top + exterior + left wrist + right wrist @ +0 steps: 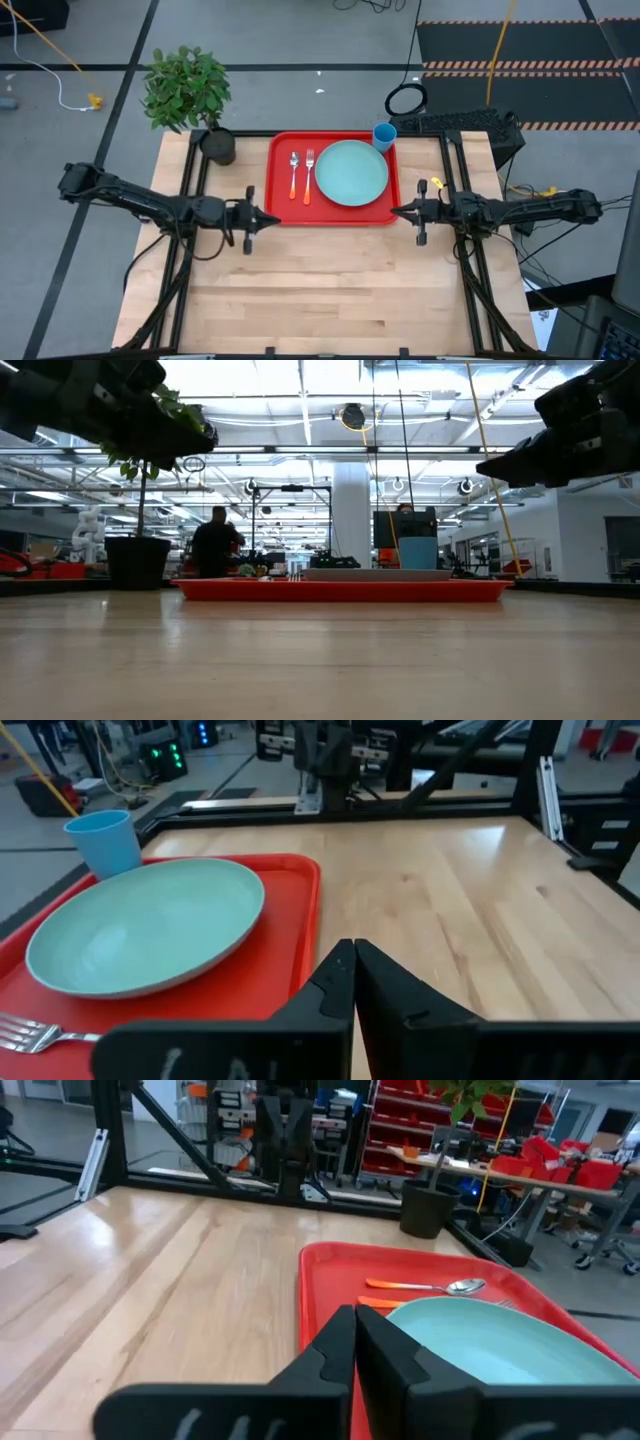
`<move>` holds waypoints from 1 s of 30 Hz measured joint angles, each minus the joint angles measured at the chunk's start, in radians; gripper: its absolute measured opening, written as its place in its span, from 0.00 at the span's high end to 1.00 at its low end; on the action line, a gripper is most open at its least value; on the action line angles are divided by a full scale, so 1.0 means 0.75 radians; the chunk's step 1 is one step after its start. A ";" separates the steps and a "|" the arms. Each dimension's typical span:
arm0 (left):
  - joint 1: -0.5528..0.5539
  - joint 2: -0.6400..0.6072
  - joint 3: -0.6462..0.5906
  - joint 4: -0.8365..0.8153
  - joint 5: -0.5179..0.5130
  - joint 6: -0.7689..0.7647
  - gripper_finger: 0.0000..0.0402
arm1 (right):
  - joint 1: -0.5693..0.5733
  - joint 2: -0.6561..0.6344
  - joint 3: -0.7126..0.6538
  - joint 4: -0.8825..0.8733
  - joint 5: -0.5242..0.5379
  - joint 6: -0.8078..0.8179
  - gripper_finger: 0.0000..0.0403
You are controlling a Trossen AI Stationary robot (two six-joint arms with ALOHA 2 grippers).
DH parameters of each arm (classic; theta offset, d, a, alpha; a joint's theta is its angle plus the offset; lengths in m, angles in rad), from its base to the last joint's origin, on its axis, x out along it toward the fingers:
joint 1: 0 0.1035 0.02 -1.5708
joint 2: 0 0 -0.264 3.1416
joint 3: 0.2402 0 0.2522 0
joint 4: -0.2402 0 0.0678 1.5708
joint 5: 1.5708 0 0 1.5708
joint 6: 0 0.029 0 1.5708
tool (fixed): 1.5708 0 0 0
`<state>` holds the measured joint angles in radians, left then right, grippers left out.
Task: Pick and place plate/cup/fork/spoon on tray
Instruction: Return to Home Position
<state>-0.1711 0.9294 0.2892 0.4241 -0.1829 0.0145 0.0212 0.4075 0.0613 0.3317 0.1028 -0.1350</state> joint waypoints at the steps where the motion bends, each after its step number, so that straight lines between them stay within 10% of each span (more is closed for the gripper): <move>1: 0.000 -0.021 -0.012 0.001 0.000 -0.005 0.98 | 0.000 -0.014 -0.008 -0.007 -0.001 0.000 0.99; 30: 0.088 -0.073 -0.030 0.001 0.003 0.132 0.95 | 0.047 -0.420 -0.037 -0.345 -0.104 0.157 0.99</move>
<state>-0.1048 0.8745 0.2665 0.4248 -0.1809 0.1132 0.0567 0.0926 0.0336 0.0730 0.0248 -0.0175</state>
